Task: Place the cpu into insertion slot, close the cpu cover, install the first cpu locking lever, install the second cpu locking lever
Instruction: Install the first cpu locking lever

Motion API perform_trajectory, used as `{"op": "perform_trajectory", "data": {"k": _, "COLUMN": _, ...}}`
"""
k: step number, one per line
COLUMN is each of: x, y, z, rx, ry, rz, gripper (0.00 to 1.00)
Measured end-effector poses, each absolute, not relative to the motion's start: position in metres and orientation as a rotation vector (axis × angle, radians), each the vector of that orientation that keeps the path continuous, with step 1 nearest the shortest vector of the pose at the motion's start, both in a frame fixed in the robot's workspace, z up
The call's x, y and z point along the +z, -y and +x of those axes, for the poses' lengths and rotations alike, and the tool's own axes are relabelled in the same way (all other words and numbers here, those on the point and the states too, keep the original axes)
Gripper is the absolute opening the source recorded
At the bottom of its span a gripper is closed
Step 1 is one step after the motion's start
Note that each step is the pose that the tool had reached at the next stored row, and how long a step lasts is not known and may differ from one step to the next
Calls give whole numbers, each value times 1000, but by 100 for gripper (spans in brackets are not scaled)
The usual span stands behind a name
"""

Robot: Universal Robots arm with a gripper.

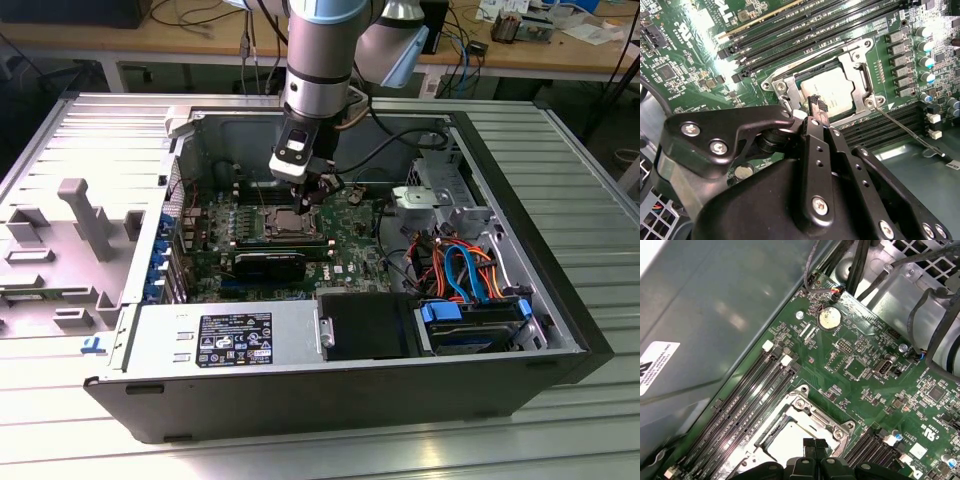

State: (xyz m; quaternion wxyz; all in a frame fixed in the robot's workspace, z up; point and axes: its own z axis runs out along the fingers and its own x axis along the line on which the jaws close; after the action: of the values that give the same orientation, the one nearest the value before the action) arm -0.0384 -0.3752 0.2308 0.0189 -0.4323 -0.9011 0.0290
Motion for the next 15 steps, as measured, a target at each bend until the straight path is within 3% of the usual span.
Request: {"op": "perform_trajectory", "data": {"k": 15, "x": 231, "y": 375, "z": -38, "rx": 91, "ry": 2820, "rz": -1296, "gripper": 11}}
